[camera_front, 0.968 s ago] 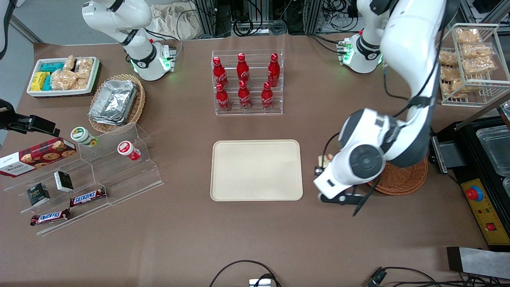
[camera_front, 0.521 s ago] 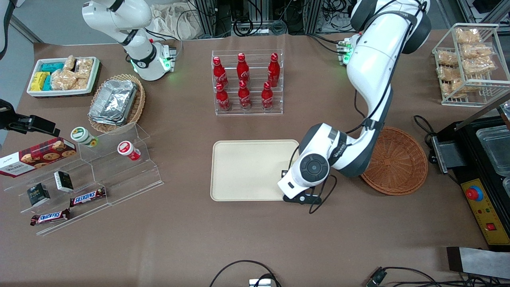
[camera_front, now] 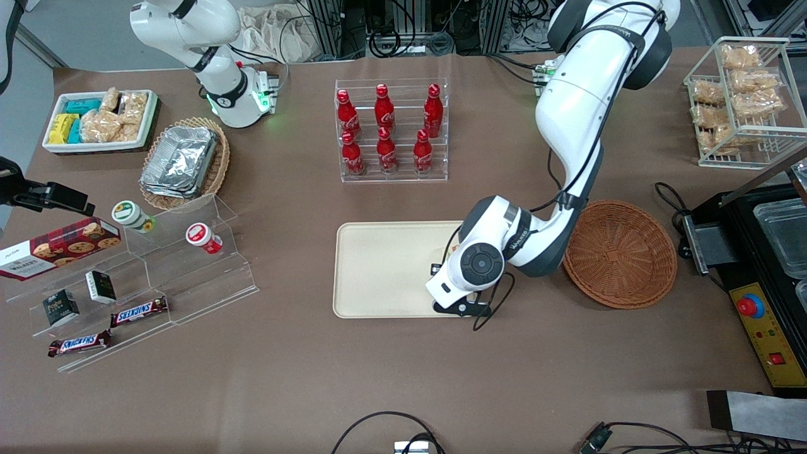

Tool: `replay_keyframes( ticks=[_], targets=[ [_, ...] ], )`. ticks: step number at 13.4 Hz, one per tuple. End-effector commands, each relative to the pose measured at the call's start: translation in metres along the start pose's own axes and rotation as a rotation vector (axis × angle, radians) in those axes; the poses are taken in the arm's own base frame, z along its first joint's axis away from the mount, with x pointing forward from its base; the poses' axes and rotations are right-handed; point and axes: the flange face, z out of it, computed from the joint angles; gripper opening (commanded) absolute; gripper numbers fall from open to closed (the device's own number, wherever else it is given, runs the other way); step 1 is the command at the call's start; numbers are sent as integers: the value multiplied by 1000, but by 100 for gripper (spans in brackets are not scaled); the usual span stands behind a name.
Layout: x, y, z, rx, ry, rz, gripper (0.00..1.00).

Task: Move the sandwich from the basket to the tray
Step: 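Carry the sandwich over the beige tray with the left gripper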

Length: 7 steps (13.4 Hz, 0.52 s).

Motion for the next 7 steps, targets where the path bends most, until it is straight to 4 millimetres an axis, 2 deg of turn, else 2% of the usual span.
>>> replay_keyframes(
  ticks=[1, 3, 4, 7],
  targets=[
    [-2, -4, -12, 4, 13, -15, 100],
    [-4, -7, -34, -2, 28, -24, 100],
    [-8, -12, -51, 5, 27, -27, 100],
    [-24, -44, -119, 30, 6, -59, 100]
  ],
)
